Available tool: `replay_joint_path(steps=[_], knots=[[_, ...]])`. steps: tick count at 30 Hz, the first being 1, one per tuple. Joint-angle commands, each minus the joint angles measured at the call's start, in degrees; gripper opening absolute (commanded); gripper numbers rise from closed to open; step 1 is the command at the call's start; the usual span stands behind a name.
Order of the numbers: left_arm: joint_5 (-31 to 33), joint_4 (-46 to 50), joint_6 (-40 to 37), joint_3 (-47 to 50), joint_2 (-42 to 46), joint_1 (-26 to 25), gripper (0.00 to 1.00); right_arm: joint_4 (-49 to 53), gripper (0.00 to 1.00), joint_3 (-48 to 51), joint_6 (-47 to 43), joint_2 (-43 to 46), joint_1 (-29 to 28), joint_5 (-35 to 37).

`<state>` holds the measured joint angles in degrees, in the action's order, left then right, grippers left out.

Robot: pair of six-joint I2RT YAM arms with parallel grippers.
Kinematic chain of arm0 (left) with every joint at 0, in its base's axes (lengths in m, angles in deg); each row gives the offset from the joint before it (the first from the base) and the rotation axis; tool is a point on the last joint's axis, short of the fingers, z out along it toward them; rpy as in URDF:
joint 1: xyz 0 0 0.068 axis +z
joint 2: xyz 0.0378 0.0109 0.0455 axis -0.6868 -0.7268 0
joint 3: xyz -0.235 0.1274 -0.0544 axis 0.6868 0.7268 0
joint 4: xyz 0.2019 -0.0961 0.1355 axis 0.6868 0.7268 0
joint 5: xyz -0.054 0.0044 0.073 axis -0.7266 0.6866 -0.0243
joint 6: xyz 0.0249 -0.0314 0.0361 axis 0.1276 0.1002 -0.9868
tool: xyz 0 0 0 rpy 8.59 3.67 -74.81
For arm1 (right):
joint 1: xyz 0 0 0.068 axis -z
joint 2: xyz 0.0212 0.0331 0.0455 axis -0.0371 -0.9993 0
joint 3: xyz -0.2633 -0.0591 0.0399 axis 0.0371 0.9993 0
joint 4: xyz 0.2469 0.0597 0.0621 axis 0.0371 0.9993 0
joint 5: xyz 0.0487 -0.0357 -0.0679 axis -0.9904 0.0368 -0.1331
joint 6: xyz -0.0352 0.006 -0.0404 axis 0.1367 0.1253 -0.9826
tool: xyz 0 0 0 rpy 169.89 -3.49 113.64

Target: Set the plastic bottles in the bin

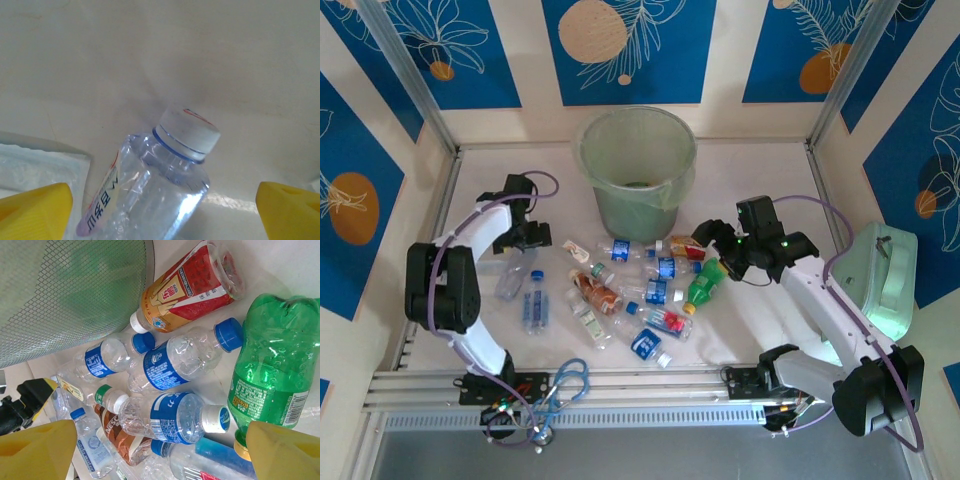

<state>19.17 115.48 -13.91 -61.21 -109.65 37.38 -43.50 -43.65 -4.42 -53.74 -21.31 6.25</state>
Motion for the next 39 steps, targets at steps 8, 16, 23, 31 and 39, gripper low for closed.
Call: replay_joint_path(steps=[8, 16, 23, 31, 39], knots=[[-0.1, 1.7, -4.1, -3.2, -3.7, 1.6, 0.88, 0.2, 0.87, 0.0, 0.5, 0.7, -0.2, 0.9], [-1.4, 1.5, -4.6, -2.5, -5.2, 1.6, 0.82, 0.4, 0.86, -0.6, 0.6, 0.4, -0.3, 0.9], [-1.3, 1.1, -4.6, -1.3, -6.4, 1.6, 0.81, 1.1, 0.86, -0.4, 0.5, 0.4, -0.3, 1.1], [0.1, 0.8, -5.0, -1.0, -7.8, 1.6, 0.74, 0.6, 0.86, 0.1, 0.8, 0.4, -0.4, 1.1], [1.2, 0.7, -5.2, -1.1, -7.5, 1.6, 0.66, 0.6, 0.85, 0.5, 0.9, 0.6, -0.5, 1.2]])
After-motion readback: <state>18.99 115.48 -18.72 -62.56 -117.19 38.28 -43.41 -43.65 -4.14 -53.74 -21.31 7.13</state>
